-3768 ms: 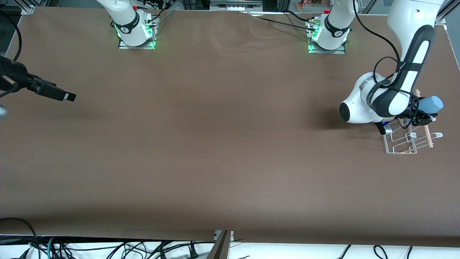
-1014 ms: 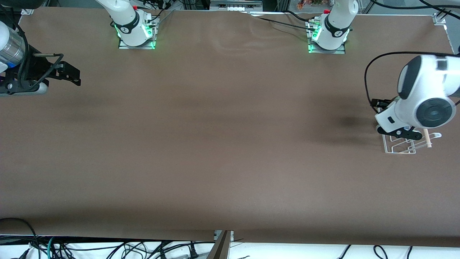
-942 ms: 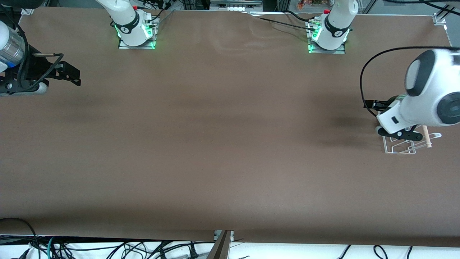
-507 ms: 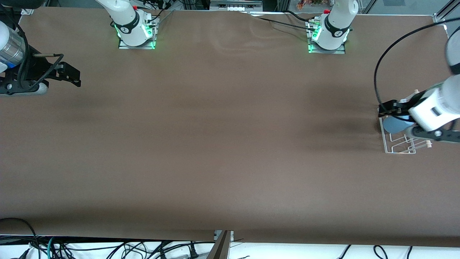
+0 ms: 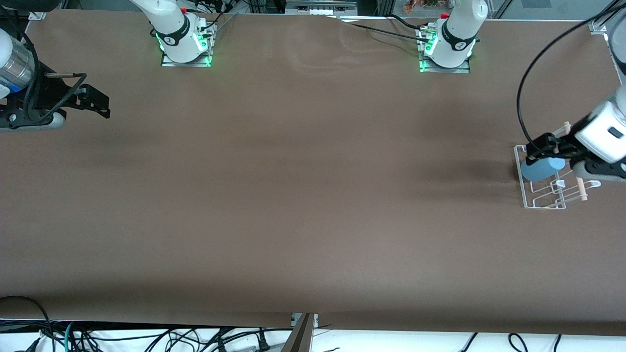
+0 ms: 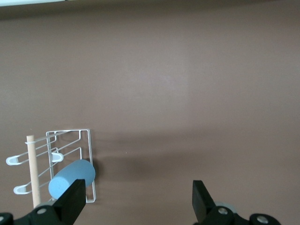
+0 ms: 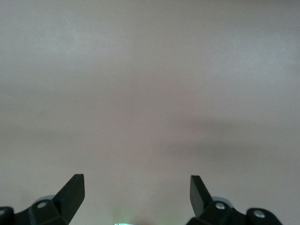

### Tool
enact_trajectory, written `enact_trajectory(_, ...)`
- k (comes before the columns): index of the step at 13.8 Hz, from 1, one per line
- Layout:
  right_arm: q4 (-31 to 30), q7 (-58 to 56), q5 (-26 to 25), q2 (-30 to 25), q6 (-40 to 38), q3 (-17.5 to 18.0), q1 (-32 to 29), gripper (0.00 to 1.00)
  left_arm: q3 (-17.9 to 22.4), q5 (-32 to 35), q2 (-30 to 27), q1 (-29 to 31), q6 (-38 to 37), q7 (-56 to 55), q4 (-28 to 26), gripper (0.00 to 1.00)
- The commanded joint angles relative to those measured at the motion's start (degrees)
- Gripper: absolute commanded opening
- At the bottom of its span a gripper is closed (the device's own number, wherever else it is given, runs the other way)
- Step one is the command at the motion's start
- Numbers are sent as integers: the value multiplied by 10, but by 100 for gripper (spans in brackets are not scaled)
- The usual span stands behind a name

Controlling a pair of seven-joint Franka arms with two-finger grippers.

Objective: Transfer cup to left arm and place on rack
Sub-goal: 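Lower the cup onto the rack and open the left gripper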

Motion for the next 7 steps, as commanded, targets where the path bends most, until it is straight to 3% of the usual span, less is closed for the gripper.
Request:
enact_trajectory(1,12,-5,-1,5,-1,0,2,99,65,-11,-81,-53,35,-11,-97,100)
enact_trajectory(7,13,-5,-1,5,1,0,2,99,62,-11,-76,-49,28,-11,-94,100)
